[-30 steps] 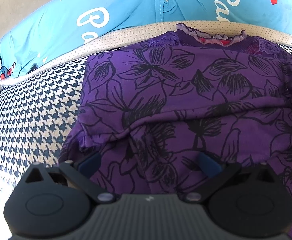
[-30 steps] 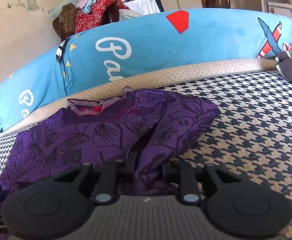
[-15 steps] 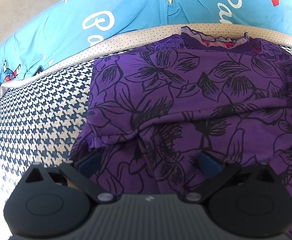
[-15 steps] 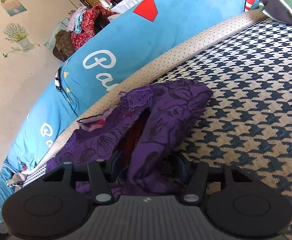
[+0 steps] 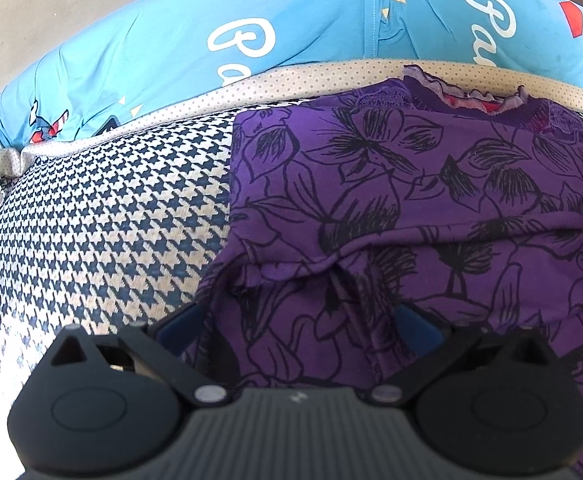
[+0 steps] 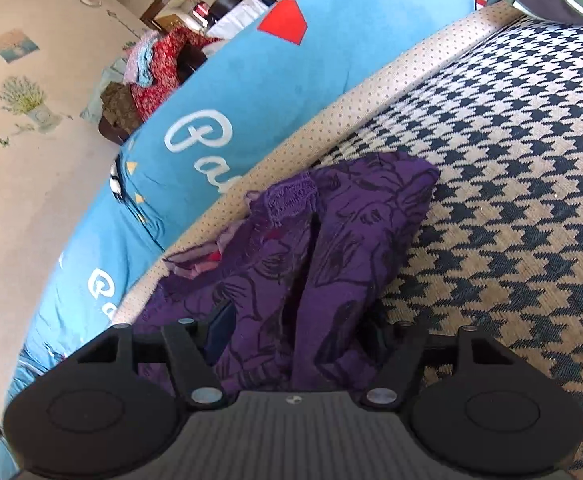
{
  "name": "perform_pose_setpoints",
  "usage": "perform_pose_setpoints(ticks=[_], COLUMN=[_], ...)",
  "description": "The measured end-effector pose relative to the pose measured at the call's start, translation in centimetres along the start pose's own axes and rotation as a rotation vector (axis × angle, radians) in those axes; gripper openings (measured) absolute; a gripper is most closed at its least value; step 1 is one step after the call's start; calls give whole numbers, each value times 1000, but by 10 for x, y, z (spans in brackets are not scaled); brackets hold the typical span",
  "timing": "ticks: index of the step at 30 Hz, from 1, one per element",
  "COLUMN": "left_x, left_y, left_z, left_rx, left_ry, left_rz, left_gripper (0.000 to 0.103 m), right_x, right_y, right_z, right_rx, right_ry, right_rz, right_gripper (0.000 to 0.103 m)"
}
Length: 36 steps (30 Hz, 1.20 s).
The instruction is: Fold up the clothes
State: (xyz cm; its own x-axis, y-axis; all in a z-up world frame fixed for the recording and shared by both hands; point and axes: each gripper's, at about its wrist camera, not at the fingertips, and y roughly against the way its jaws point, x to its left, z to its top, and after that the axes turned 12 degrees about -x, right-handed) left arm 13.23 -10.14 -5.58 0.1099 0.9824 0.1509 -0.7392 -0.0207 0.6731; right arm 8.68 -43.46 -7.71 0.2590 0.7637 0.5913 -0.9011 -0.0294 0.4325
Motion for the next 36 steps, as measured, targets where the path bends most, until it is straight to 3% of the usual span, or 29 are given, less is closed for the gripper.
perform_pose_setpoints(ticks=[3,6,12,20,28,36], left_x=[4,10,20,30,56,101], left_y=[1,2,0,-8,4,18], left_z=[0,0,-2,-11,-3,12], left_rx=[-1,2,35,124,86,27], left_ry=[12,24,27,62,146,257], left_rz=[2,12,34,-11,19,72], left_gripper=[103,103,103,103,103,103], right_x=[12,22,48,72,102,175], right_y=[-2,1,13,23,21,18], right_z=[-5,-7,-17,-38,-45,-64], right_rx=[-12,-37,-106,-160,-195,-231], right_ry=[98,170,327,458,588,759], right_rz=[-46,-72,-104,-122,-173,-98], right_gripper=[25,20,19,18,18,17])
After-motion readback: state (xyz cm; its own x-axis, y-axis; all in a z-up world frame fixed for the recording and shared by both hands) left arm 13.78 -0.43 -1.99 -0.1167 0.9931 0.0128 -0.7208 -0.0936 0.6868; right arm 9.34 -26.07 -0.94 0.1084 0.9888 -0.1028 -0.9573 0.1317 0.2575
